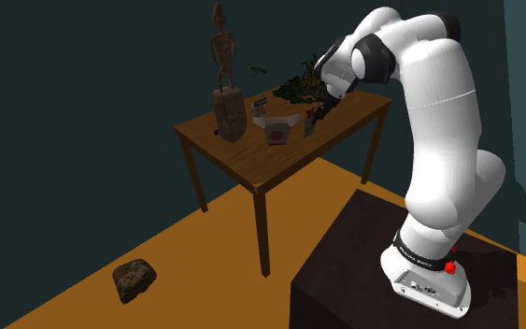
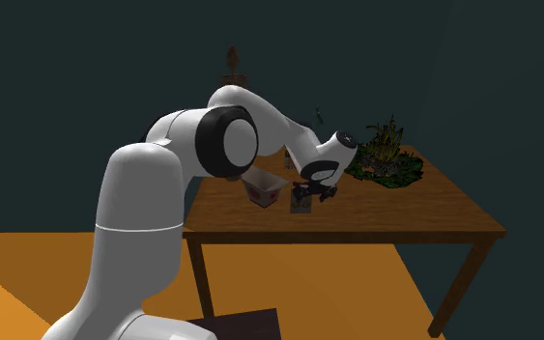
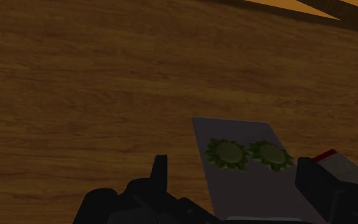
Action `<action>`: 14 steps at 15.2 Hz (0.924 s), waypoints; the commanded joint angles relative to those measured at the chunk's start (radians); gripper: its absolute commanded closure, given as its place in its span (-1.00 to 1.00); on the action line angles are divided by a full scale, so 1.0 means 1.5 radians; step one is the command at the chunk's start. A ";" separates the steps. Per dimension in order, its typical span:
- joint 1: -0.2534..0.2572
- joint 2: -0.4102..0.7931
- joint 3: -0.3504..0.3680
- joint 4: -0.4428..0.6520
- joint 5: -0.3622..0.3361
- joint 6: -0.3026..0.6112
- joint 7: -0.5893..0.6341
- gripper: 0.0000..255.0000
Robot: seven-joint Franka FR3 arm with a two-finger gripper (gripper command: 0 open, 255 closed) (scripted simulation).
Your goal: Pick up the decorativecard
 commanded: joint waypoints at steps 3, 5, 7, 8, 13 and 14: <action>-0.002 0.003 0.001 0.001 0.002 0.001 -0.002 1.00; -0.001 0.003 0.001 0.001 0.003 0.001 -0.002 1.00; -0.001 0.003 0.001 0.001 0.003 0.001 -0.002 1.00; -0.001 0.003 0.001 0.001 0.003 0.001 -0.002 1.00; 0.002 -0.007 -0.005 0.003 -0.008 -0.008 0.008 1.00; 0.004 -0.013 -0.007 0.004 -0.014 -0.012 0.014 1.00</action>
